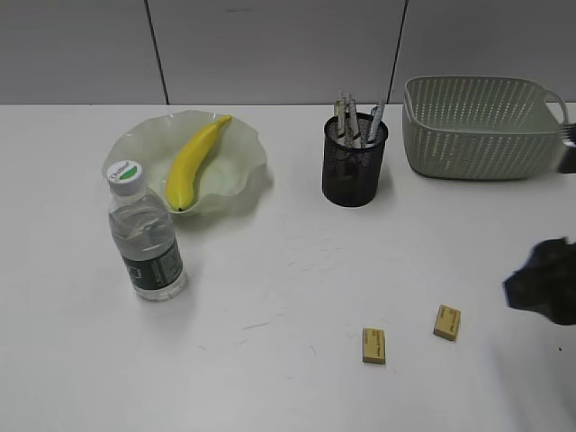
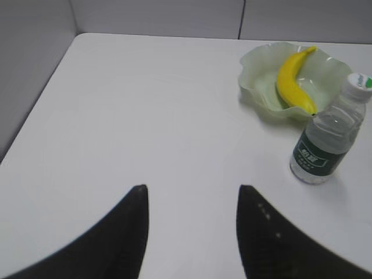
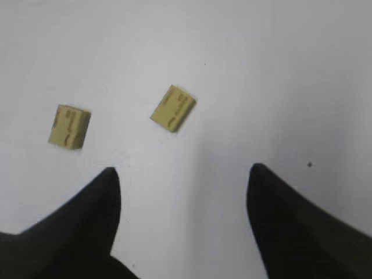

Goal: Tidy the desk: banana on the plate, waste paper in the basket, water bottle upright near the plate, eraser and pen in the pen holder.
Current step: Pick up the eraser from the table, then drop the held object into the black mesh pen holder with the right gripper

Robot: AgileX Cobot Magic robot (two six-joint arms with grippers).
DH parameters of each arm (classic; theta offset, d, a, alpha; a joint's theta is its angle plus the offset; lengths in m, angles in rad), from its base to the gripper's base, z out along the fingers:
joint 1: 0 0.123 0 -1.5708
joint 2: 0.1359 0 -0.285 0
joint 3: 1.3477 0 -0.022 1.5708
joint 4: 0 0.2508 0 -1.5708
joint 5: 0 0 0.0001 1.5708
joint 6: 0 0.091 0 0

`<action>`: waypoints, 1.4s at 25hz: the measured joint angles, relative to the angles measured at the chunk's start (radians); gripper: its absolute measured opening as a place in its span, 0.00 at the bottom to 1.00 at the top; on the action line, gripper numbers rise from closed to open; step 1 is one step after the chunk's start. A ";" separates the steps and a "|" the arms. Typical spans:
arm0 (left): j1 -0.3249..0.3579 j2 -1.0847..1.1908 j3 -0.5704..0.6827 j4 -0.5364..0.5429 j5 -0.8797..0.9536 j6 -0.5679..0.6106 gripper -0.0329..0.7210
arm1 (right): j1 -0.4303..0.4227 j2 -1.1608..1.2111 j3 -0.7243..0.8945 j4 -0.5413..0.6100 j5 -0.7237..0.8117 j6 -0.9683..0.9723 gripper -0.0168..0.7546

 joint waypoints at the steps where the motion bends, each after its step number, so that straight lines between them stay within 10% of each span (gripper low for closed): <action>1: 0.015 0.000 0.000 -0.001 0.000 -0.001 0.53 | 0.000 0.075 -0.016 0.004 -0.030 0.028 0.71; 12: 0.031 0.000 0.000 -0.002 0.000 -0.001 0.52 | 0.000 0.686 -0.234 0.029 -0.113 0.209 0.70; 17: 0.031 0.000 0.000 -0.002 0.000 -0.002 0.52 | 0.000 0.702 -0.259 0.029 -0.115 0.245 0.27; 35: 0.031 0.000 0.000 -0.002 0.000 -0.002 0.48 | -0.012 0.702 -0.671 -0.277 -0.541 0.208 0.29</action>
